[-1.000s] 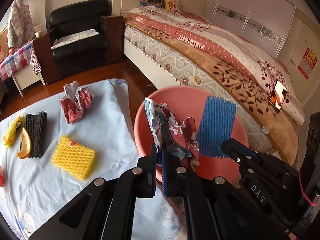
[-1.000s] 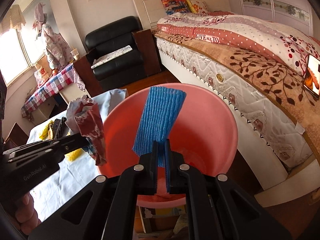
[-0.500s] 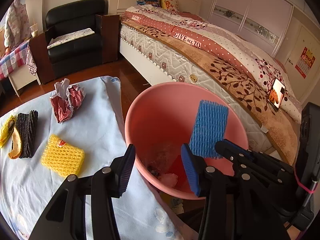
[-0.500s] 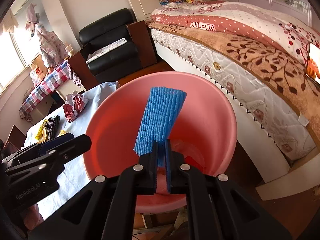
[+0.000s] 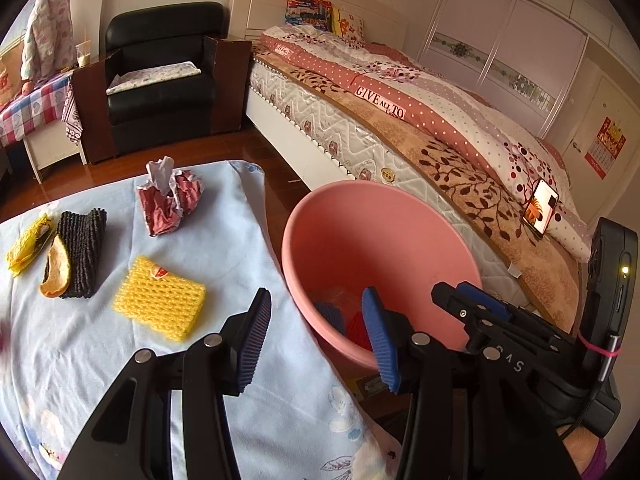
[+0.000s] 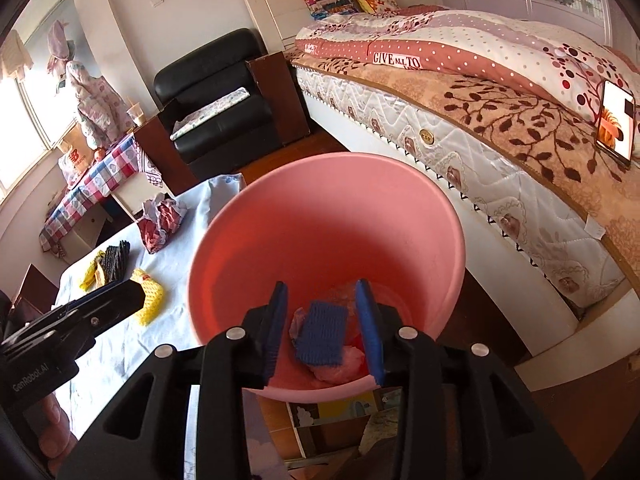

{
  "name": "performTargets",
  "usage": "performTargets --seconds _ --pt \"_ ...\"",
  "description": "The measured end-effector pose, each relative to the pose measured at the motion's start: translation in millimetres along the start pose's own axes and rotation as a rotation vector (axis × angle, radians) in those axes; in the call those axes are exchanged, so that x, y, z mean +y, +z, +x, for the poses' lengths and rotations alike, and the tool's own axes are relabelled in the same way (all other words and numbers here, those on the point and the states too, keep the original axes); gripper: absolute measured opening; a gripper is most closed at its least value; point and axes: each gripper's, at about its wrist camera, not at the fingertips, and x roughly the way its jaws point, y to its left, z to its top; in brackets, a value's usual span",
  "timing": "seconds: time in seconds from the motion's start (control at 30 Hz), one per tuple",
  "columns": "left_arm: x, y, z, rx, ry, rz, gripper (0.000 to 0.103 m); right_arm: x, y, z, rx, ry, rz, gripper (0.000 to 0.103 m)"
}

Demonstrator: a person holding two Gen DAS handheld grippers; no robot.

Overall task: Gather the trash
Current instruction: 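Carry both items over the pink bucket and open both tools to drop them, then move both tools back over the table toward the orange peel and yellow net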

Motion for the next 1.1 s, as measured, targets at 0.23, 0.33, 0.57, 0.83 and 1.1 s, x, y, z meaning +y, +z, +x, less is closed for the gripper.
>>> performTargets --seconds 0.23,0.33,0.57,0.83,1.1 --pt "21 -8 -20 -0.024 0.038 -0.024 0.047 33 -1 -22 -0.065 0.018 -0.069 0.036" --pt "36 -11 -29 -0.030 0.056 -0.052 0.047 46 -2 -27 -0.075 0.036 -0.087 0.036" --pt "82 -18 -46 -0.040 0.108 -0.134 0.046 78 -7 -34 -0.094 0.085 -0.125 0.036" --pt "141 -31 -65 -0.068 0.182 -0.237 0.046 113 -17 -24 -0.072 0.173 -0.155 0.036" --pt "199 -45 -74 -0.085 0.253 -0.377 0.033 143 -26 3 -0.004 0.205 -0.200 0.036"
